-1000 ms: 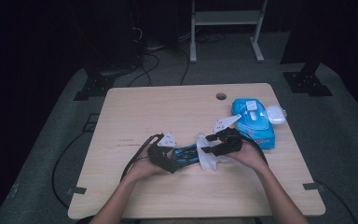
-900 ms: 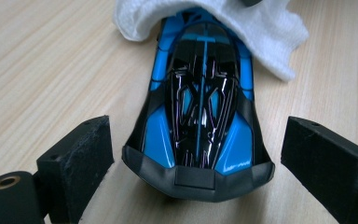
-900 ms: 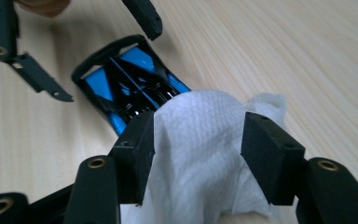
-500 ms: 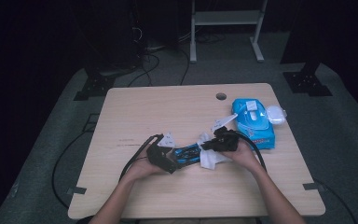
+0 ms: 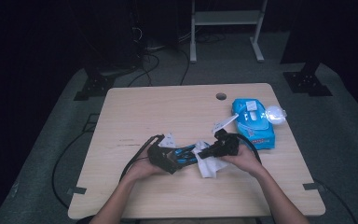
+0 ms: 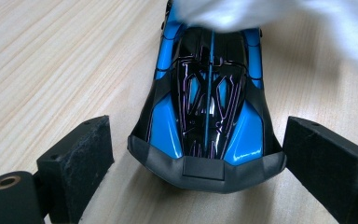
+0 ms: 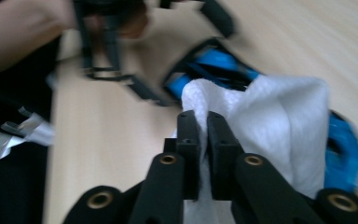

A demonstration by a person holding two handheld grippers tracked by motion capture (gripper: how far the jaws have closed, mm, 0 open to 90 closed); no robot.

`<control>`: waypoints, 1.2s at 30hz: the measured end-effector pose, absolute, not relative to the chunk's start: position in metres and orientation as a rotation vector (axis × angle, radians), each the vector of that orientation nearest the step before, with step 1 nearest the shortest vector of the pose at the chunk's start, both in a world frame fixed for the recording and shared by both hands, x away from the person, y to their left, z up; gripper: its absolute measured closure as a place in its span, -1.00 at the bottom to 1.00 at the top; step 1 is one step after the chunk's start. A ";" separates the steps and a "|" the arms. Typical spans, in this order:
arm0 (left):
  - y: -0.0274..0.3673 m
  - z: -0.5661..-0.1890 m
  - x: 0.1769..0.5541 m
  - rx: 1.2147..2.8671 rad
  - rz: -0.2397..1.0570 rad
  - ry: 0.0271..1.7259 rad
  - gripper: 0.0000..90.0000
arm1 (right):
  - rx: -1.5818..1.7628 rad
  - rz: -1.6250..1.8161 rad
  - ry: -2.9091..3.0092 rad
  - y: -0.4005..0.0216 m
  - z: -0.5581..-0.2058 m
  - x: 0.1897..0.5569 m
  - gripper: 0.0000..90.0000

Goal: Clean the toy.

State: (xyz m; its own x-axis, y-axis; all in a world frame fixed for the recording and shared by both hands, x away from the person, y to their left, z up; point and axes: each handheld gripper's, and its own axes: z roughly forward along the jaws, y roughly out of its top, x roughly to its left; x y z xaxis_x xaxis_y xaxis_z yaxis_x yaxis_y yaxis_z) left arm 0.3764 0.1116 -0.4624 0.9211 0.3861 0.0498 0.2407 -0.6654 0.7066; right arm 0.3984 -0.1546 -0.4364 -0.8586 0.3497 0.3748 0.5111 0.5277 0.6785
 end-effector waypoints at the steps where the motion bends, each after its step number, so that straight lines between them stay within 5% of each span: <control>1: 0.112 -0.462 0.377 2.325 0.252 0.442 -0.81 | -0.749 -1.246 -2.566 -0.157 -0.439 0.402 0.72; 10: 0.112 -0.464 0.378 2.337 0.242 0.446 -0.81 | -0.809 -1.363 -2.699 -0.162 -0.441 0.406 0.14; 14: 0.111 -0.466 0.378 2.353 0.224 0.449 -0.80 | -0.864 -1.389 -2.729 -0.161 -0.446 0.412 0.04; 17: 0.112 -0.468 0.380 2.360 0.188 0.447 -0.72 | -0.923 -1.358 -2.712 -0.160 -0.454 0.418 0.15; 25: 0.113 -0.470 0.382 2.375 0.157 0.446 -0.48 | -0.958 -1.311 -2.733 -0.165 -0.459 0.416 0.84; 36: 0.113 -0.471 0.381 2.366 0.163 0.439 -0.47 | -0.768 -1.343 -2.747 -0.135 -0.454 0.385 0.91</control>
State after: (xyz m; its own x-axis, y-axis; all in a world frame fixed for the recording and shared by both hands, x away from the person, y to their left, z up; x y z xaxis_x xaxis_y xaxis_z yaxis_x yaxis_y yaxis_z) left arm 0.3812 0.1131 -0.4712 0.9341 0.3569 -0.0056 0.2669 -0.6878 0.6751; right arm 0.3849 -0.1346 -0.4539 -0.8813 0.4291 0.1981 0.4199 0.5185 0.7449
